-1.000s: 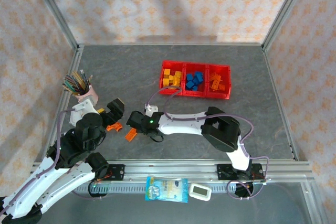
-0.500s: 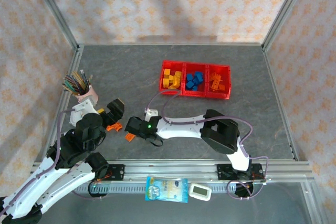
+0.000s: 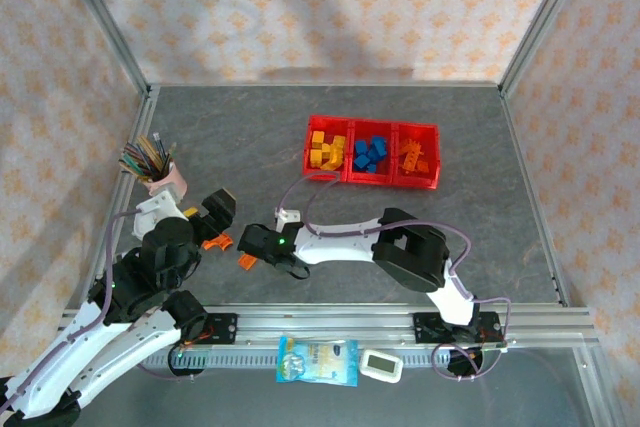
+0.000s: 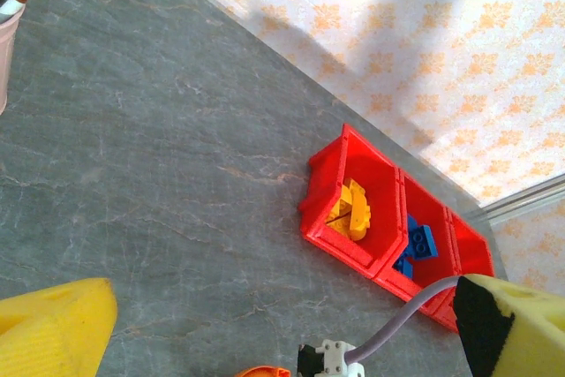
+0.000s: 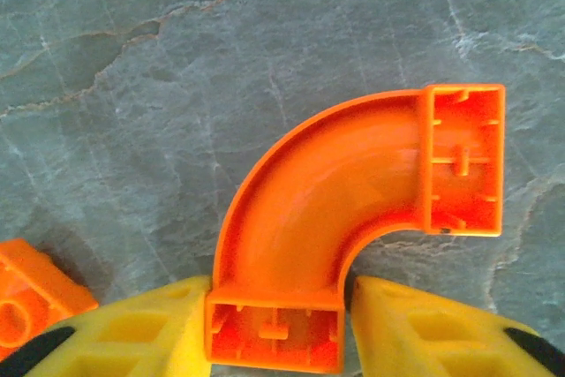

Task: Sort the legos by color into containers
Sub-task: Pick up the lego from the bottom-center of the table, then place the lego in the container.

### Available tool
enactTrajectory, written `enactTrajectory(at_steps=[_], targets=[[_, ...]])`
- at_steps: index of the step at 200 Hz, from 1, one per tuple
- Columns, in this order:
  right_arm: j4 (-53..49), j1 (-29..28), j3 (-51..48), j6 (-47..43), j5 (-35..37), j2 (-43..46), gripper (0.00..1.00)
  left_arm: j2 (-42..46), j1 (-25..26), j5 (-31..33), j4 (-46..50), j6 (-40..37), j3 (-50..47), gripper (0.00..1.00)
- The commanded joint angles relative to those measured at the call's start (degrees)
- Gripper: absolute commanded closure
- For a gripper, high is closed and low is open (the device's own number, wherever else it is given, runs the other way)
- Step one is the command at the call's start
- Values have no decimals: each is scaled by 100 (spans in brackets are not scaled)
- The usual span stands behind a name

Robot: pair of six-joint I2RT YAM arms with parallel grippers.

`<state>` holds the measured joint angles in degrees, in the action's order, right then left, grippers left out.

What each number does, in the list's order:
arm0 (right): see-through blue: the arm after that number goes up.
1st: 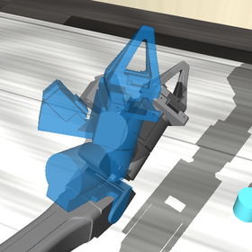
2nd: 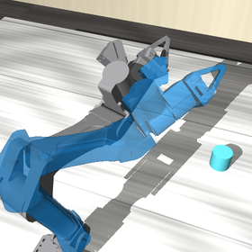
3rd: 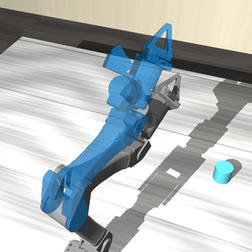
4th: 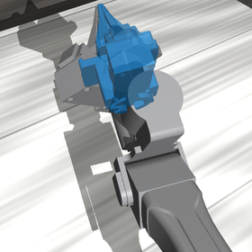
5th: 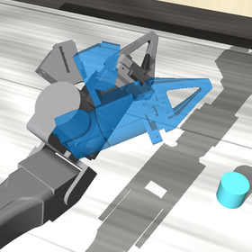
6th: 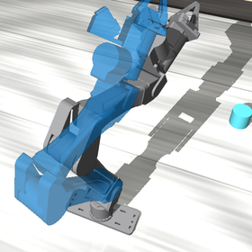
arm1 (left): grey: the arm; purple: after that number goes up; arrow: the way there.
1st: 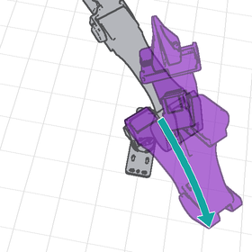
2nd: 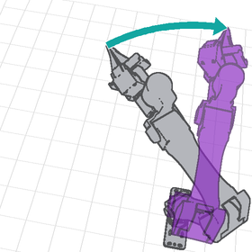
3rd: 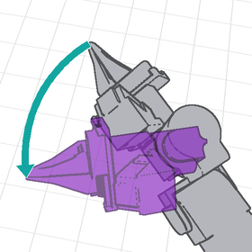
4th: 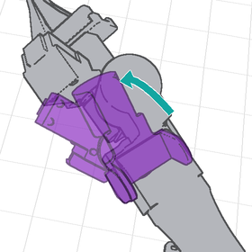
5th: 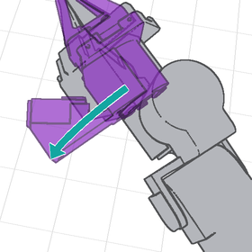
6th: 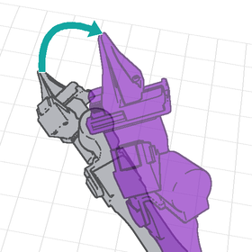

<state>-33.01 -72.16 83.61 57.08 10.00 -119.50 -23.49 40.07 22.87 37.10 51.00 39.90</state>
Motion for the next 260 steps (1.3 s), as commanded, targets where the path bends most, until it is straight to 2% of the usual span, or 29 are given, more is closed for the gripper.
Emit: enactTrajectory(at_steps=[1, 35, 71, 121, 147, 179, 208, 260], targets=[[-65, 53, 100, -99, 282, -187, 61, -32, -35, 74, 140, -10, -39, 1], [-164, 62, -55, -171, 569, 140, 67, -68, -35, 16, 63, -20, -23, 1], [95, 199, -755, -221, 595, 911, 70, -297, -35, -163, -86, -104, 31, 1], [134, 808, -1725, -502, 941, 2391, 70, -834, -35, -611, -704, -285, 44, 1], [98, 1530, -2024, -939, 1188, 3208, 70, -1353, -35, -1055, -1199, -426, 44, 1], [442, 2962, -2204, -1962, 741, 3766, 68, -2062, -39, -1515, -1818, -547, 68, 1], [669, 4119, -1954, -2805, 189, 3443, 68, -2511, -39, -1728, -2343, -583, 72, 1], [1174, 5293, -1432, -3399, -545, 2385, 68, -2906, -52, -1716, -2707, -598, 128, 1]])
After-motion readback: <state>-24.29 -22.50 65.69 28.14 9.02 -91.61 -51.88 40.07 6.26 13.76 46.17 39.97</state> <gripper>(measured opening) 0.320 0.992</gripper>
